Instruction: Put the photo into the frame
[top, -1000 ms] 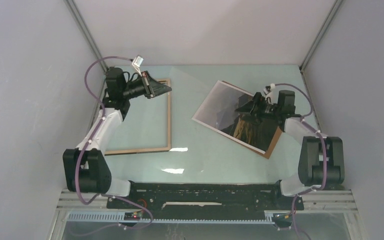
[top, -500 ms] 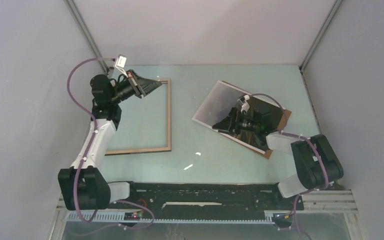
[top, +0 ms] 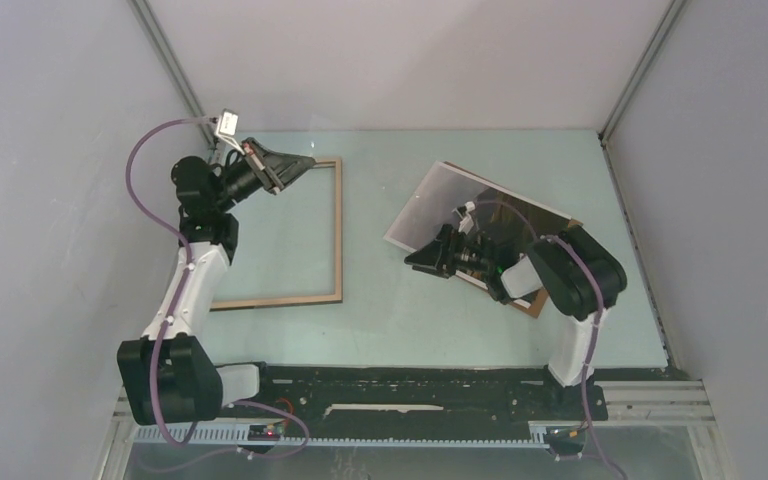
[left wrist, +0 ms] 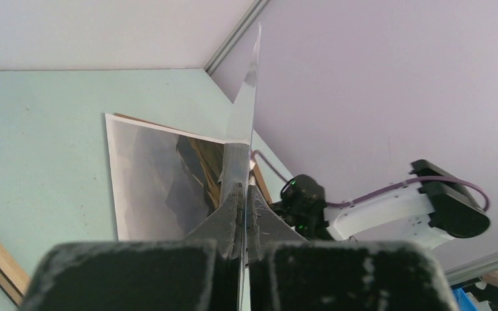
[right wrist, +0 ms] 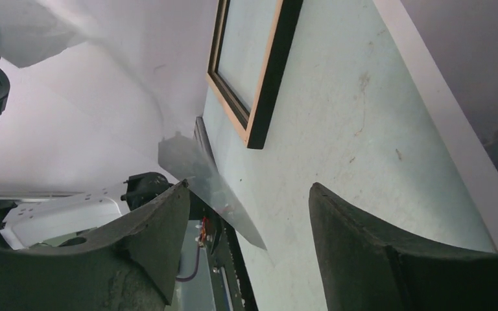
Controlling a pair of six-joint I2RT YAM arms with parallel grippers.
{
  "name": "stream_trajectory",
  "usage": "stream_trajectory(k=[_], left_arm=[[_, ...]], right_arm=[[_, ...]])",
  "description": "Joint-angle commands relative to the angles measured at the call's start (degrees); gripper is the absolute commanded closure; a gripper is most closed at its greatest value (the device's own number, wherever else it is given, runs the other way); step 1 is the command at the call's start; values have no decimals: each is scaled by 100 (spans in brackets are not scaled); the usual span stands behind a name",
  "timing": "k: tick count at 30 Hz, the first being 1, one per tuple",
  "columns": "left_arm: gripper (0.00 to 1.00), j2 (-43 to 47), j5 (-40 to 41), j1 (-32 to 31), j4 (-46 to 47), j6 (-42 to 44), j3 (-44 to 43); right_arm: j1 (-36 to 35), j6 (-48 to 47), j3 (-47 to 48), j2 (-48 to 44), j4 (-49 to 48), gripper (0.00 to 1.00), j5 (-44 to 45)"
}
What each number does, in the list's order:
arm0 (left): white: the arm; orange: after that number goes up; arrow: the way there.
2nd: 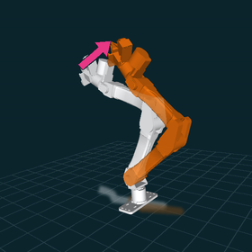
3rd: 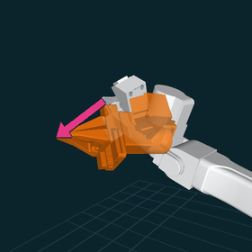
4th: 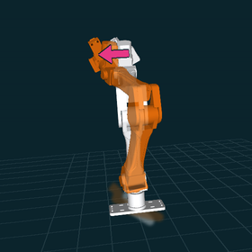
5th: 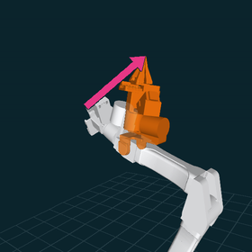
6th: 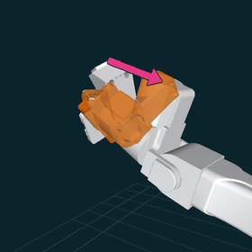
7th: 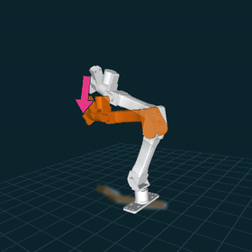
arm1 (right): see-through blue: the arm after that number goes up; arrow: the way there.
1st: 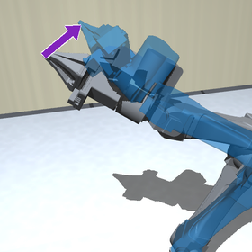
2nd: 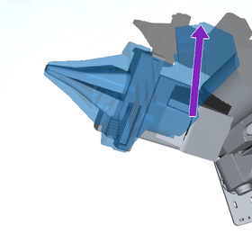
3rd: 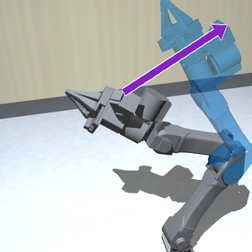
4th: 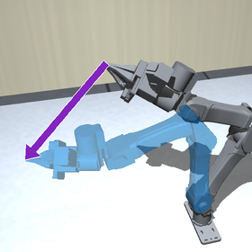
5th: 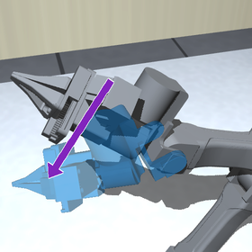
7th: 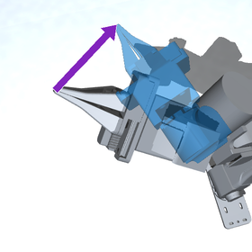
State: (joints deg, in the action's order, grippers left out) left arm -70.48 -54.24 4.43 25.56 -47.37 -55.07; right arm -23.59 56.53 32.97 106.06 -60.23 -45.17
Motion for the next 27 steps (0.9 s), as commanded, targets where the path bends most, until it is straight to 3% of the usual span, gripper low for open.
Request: stream_trajectory(k=[1, 4, 17, 27], left_arm=[[100, 127, -73, 75, 663, -340, 145], [100, 123, -74, 87, 697, -379, 153], [100, 63, -131, 190, 1395, -938, 267], [100, 9, 63, 363, 1399, -1022, 312]], right_arm=[[-167, 859, 233, 788, -1753, 27, -66], [-188, 1277, 278, 1069, -2271, 29, -122], [-655, 1729, 718, 1081, -2477, 29, -40], [-666, 2123, 185, 210, -2665, 38, -49]])
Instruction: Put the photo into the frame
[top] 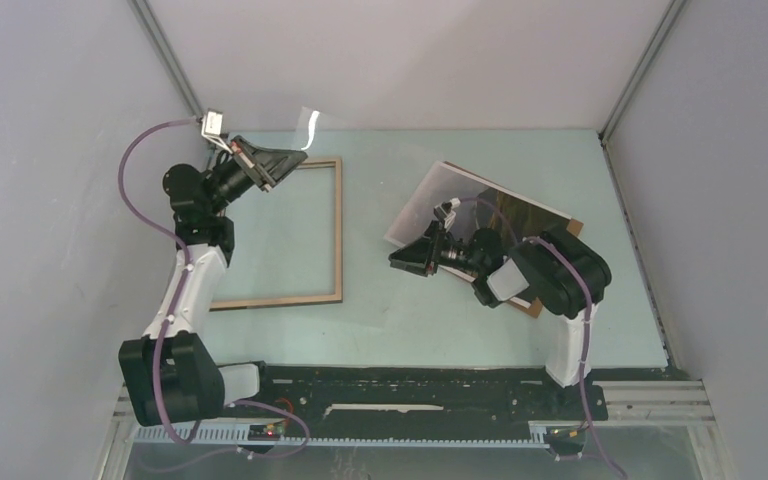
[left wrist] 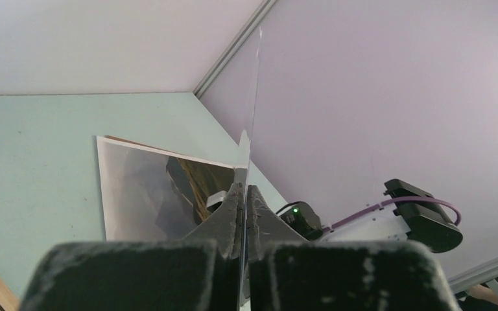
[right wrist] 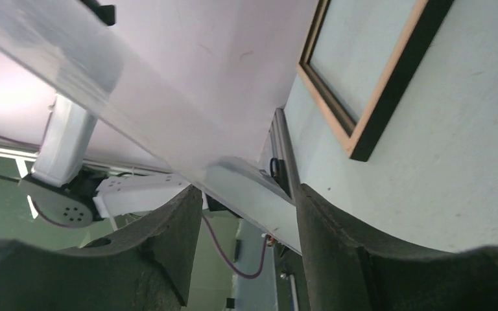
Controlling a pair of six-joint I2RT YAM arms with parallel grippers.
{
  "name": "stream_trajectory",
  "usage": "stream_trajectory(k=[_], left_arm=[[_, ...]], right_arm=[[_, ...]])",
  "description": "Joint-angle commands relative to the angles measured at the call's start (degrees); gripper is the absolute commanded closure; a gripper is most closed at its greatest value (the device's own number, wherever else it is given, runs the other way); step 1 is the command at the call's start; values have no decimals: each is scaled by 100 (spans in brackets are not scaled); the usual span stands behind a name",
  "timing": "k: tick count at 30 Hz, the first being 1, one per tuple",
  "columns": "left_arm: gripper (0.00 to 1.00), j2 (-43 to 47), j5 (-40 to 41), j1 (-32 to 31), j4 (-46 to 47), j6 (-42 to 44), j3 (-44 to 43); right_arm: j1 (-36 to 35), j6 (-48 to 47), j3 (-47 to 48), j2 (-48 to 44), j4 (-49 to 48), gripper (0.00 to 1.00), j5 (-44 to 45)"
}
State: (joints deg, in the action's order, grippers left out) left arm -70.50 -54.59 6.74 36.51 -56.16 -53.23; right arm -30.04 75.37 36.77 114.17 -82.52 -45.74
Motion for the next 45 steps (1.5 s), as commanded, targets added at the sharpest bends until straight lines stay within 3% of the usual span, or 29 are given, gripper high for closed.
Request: stream_trajectory(k=[1, 14, 29, 35, 42, 45], left_arm=[[100, 2, 123, 165, 304, -174, 137], [100, 33, 562, 361, 541, -449, 395], [100, -57, 1049, 737, 1079, -1148, 754], [100, -205, 1012, 840, 1530, -1566, 836], [100, -146, 1085, 841, 1162, -1370, 800], [89, -78, 1251, 844, 554, -1010, 752]], right_arm=[[-21, 313, -265, -697, -440, 38, 57], [-155, 525, -629, -1437, -450, 51, 679], [-856, 754, -851, -1782, -449, 50, 2362], [-925, 790, -818, -1755, -455, 65, 2672], [-896, 598, -508, -1543, -442, 89, 2770], [-816, 462, -198, -1301, -440, 100, 2656]])
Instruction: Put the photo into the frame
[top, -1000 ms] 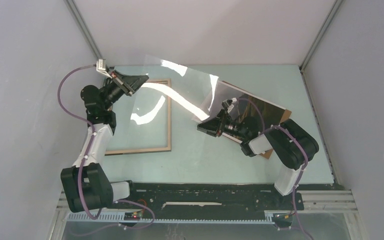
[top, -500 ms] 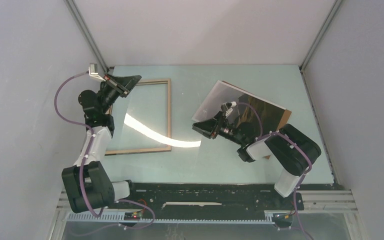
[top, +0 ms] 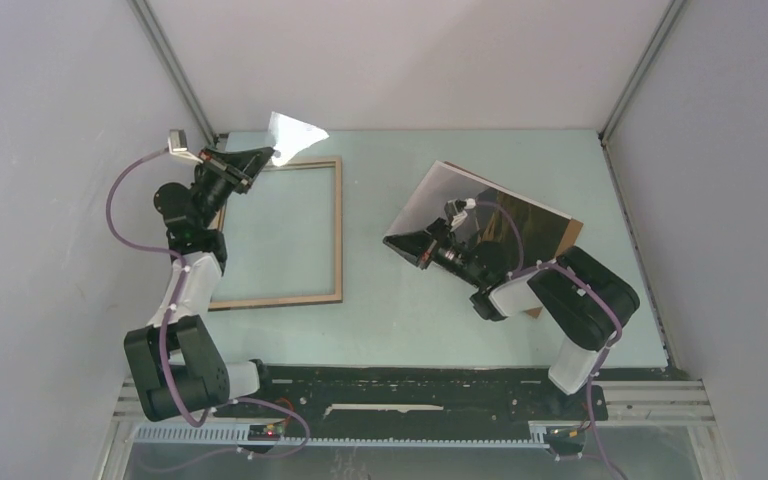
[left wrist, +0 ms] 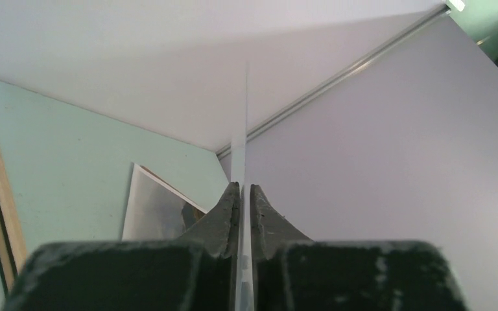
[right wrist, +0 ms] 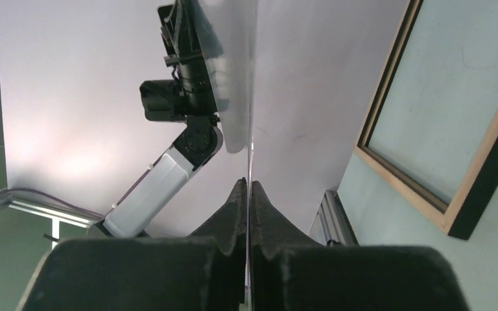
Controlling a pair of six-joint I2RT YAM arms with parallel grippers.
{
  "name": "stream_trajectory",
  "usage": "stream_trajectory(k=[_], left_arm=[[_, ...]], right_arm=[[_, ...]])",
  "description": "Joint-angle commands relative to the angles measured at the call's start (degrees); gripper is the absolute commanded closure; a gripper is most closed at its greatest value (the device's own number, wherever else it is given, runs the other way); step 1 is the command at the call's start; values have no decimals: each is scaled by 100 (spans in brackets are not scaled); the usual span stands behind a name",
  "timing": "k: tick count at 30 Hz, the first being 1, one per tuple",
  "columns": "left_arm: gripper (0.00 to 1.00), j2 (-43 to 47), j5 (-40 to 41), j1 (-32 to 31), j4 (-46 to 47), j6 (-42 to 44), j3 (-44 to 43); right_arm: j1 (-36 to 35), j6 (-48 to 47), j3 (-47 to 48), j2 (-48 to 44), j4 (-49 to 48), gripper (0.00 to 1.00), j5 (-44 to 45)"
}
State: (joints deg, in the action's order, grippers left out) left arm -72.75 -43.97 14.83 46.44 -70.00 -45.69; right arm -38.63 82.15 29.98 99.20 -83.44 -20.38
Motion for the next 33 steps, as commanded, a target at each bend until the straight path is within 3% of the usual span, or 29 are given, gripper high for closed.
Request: stream_trajectory(k=[1, 4, 7, 14, 18, 21, 26, 30, 33], left_arm=[[81, 190, 266, 31, -679, 505, -23], [48, 437, 687, 30, -1882, 1252, -191], [23, 686, 1495, 29, -3626, 2188, -564], [3, 855, 3086, 62, -5519, 2999, -1085], [0, 874, 4861, 108, -6742, 3431, -1596], [0, 867, 5587, 172, -7138, 3724, -1881], [0, 633, 5408, 308, -7183, 3842, -1986], [0, -180, 5131, 353, -7304, 4036, -2258], [0, -916, 5361, 360, -7324, 4139, -2383]], right_arm=[[73, -319, 577, 284, -355, 100, 71], [239, -515, 815, 597, -329, 100, -104], [419, -547, 1149, 908, -299, 100, -472], [628, -529, 2524, 2037, -35, 100, -1159], [697, -454, 3511, 2771, 309, 100, -1379], [686, -465, 4231, 3287, 675, 100, -1462], [633, -466, 5304, 3993, 1386, 100, -1466], [654, -256, 5418, 4295, 1500, 100, -1375], [558, -44, 5969, 4556, 1636, 100, -1612]])
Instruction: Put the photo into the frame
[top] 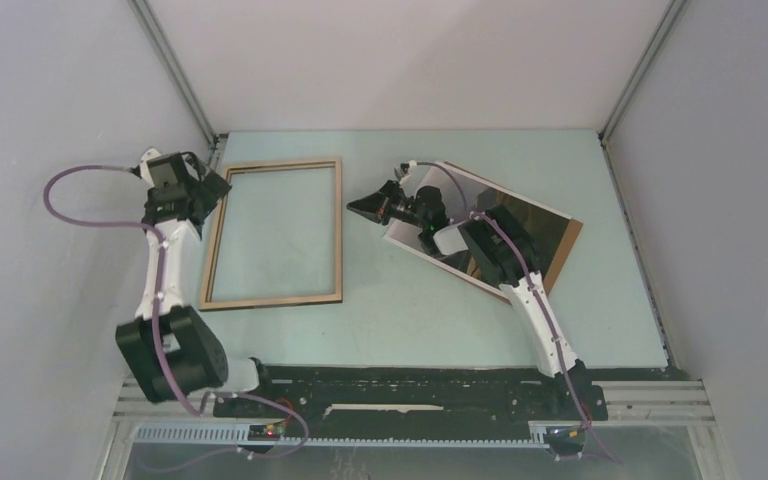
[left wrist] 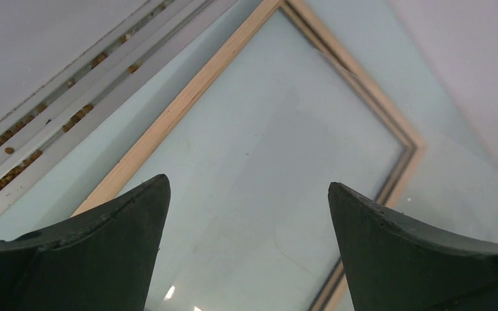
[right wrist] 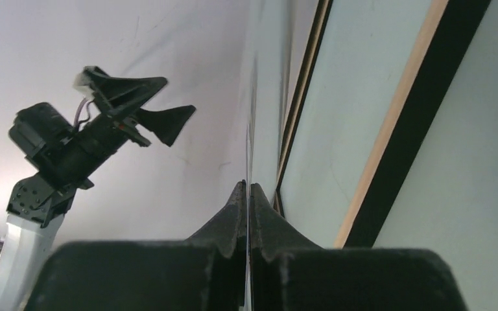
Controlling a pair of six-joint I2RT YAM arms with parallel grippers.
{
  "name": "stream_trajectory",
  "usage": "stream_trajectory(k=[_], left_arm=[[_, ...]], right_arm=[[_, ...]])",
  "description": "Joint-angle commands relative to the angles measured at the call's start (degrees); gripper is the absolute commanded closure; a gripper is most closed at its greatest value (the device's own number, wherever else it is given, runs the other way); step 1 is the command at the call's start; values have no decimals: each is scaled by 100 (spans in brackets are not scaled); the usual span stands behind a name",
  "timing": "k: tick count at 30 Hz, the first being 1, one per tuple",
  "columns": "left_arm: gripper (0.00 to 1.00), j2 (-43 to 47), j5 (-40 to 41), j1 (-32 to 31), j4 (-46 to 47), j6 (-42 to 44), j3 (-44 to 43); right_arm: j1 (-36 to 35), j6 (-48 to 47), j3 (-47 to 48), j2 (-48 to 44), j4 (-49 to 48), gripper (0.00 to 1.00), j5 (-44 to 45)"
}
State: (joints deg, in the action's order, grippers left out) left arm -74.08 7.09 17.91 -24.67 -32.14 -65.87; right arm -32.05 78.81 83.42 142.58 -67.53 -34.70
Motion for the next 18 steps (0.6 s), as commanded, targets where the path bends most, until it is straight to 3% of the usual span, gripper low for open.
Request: stream_trajectory(k=[1, 5, 9, 15, 18], left_arm=[[0, -926, 354, 54, -259, 343, -452], [0, -1580, 632, 87, -60, 231, -647], [0, -2030, 818, 197, 453, 218, -642], [2, -3109, -493, 576, 566, 130, -1036], [2, -3380, -388, 610, 413, 58, -1132]], right_arm=[[-133, 270, 715, 226, 88, 100, -227], [-73, -288, 671, -112, 927, 100, -411], [258, -479, 609, -248, 1169, 100, -680], [628, -287, 706, -259, 1049, 100, -1081], [671, -315, 680, -329, 1014, 100, -1140]])
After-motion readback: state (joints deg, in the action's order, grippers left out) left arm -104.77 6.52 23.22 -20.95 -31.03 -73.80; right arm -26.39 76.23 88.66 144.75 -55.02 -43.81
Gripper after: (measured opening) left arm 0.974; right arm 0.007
